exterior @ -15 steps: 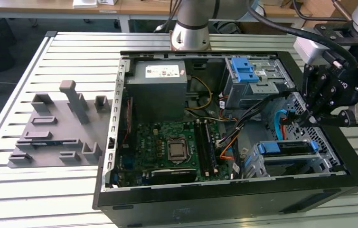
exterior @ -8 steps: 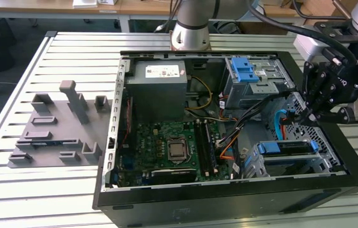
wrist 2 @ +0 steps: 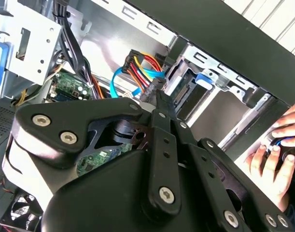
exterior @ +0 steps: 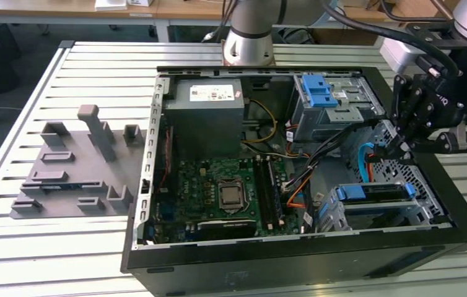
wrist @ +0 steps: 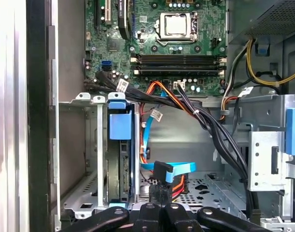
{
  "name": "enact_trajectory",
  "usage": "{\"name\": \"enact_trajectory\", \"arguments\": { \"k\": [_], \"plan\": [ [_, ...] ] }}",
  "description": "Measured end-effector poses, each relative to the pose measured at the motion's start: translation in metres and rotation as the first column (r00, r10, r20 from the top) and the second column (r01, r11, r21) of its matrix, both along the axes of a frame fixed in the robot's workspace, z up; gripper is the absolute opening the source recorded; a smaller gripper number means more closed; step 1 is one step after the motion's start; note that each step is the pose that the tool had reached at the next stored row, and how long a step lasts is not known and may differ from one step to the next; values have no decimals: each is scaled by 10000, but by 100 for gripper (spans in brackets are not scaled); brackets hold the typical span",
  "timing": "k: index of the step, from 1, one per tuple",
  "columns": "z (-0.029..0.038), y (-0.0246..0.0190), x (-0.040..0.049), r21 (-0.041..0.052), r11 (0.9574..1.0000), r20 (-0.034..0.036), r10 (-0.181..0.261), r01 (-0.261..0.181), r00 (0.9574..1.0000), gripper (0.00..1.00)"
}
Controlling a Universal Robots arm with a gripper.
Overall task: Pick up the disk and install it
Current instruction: 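Insert the first disk wire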
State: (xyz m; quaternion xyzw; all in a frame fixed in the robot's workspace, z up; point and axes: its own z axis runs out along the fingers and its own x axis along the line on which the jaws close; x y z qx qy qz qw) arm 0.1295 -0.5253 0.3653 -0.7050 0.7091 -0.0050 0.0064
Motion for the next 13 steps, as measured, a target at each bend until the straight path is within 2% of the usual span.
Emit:
{"name": "enact_trajectory", "arguments": {
  "k": [4, 7, 13],
  "plan": [
    [0, 36, 1, -25, 10000, 0, 1, -1, 10000, 11],
    [0, 45, 1, -30, 10000, 0, 0, 0, 10000, 11],
    [0, 59, 1, -127, 9999, -14, 0, 0, 10000, 11]
  ]
}}
